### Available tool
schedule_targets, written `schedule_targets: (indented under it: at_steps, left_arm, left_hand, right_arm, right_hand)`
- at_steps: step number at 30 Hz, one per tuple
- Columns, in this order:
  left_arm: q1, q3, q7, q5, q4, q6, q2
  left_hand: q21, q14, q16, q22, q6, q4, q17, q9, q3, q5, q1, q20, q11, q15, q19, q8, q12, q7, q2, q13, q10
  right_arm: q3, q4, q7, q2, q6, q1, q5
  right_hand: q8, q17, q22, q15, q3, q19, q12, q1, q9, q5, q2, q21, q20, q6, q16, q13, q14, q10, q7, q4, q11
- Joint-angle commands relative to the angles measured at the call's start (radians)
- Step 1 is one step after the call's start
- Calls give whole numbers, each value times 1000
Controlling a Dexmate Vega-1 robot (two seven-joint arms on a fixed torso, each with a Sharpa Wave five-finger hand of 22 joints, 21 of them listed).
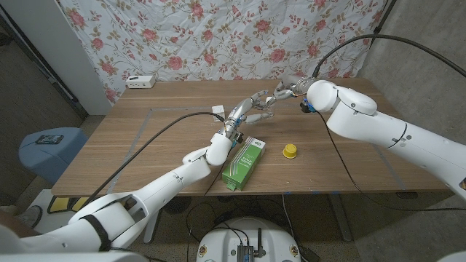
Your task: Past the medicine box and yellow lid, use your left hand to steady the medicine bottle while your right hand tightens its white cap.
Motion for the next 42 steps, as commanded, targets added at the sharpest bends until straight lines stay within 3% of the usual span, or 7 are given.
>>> schedule_targets:
  at_steps: [1, 13, 42]
  left_arm:
    - [11, -4, 0, 1, -10, 3, 4]
    - [17, -7, 6, 3, -14, 5, 6]
    - [28, -11, 16, 9, -28, 10, 9]
  left_hand:
    - [4, 2, 3, 2, 4, 5, 4, 5, 2, 5, -3, -119, -76, -64, -5, 5, 3, -9, 10, 3, 84]
    - [4, 2, 3, 2, 4, 5, 4, 5, 3, 6, -1, -119, -76, -65, -6, 5, 5, -7, 12, 3, 88]
    - [4, 3, 3, 2, 3, 4, 4, 5, 5, 5, 0, -118, -74, -65, -8, 4, 3, -6, 13, 3, 84]
  right_arm:
    - [-24, -12, -23, 7, -54, 1, -23]
    - [-42, -15, -41, 11, -71, 8, -27]
    - [-76, -6, -50, 25, -93, 40, -16]
  right_hand:
    - [12, 4, 2, -5, 2, 16, 5, -13, 0, -1, 3, 7, 0, 37, 11, 2, 13, 21, -7, 10, -2]
    - [32, 6, 2, -7, -12, 32, 7, -42, -6, -1, -2, 7, 3, 104, 14, 1, 33, 52, 3, 19, -9]
    - [51, 10, 2, -7, -52, 44, 10, -129, -20, -3, -23, 2, 4, 190, 17, 1, 58, 108, 20, 45, -13]
